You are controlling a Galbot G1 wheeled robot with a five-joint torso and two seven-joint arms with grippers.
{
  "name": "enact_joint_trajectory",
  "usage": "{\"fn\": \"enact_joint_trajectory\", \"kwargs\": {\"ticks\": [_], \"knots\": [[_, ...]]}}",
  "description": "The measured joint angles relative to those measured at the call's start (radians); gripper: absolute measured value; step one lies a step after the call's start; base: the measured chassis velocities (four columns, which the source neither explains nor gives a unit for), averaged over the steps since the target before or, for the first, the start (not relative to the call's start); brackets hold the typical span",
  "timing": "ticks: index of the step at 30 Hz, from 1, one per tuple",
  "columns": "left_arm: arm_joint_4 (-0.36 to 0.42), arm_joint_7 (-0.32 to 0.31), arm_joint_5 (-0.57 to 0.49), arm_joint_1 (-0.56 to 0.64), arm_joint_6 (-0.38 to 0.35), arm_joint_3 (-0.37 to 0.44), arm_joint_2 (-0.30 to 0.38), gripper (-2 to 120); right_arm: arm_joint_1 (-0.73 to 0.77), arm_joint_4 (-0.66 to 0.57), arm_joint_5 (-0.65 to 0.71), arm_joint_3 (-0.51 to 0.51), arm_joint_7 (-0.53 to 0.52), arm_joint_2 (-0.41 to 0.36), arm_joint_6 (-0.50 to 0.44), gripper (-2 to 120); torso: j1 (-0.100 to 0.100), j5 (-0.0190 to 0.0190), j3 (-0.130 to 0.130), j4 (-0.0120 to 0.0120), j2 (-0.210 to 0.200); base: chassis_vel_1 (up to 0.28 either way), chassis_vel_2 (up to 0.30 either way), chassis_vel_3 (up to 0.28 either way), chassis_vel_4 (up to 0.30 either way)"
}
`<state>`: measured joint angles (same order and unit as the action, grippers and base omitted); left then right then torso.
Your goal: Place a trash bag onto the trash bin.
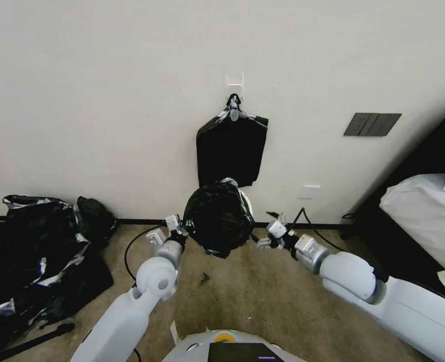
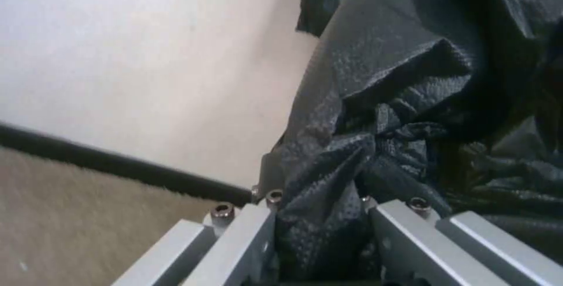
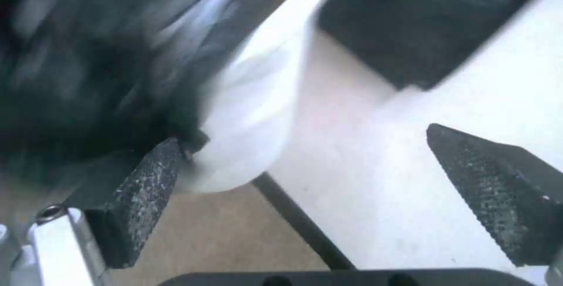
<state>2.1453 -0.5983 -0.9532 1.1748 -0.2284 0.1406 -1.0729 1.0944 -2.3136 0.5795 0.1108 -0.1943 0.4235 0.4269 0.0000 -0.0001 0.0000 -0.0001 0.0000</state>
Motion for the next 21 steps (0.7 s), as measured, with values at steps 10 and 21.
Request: {"fn": "enact_joint_trajectory", "kwargs": {"ticks": [10,21], "knots": [[-0.010,0.007,0.086,0.003,0.019,-0.020,0.020,1,-0.040,-0.025,0.222,0.169,-0.072,0.041,0.025,100,0.000,-0.0002,0.000,0.0003,0.000,0.000,0.000,0.000,0.000],[0.013,0.013,0.109,0.012,0.032,-0.026,0.037,1,-0.099,-0.072,0.575,0.149,-0.214,0.104,0.003,100,0.000,0.0000,0.000,0.0003,0.000,0.000,0.000,0.000,0.000]]}}
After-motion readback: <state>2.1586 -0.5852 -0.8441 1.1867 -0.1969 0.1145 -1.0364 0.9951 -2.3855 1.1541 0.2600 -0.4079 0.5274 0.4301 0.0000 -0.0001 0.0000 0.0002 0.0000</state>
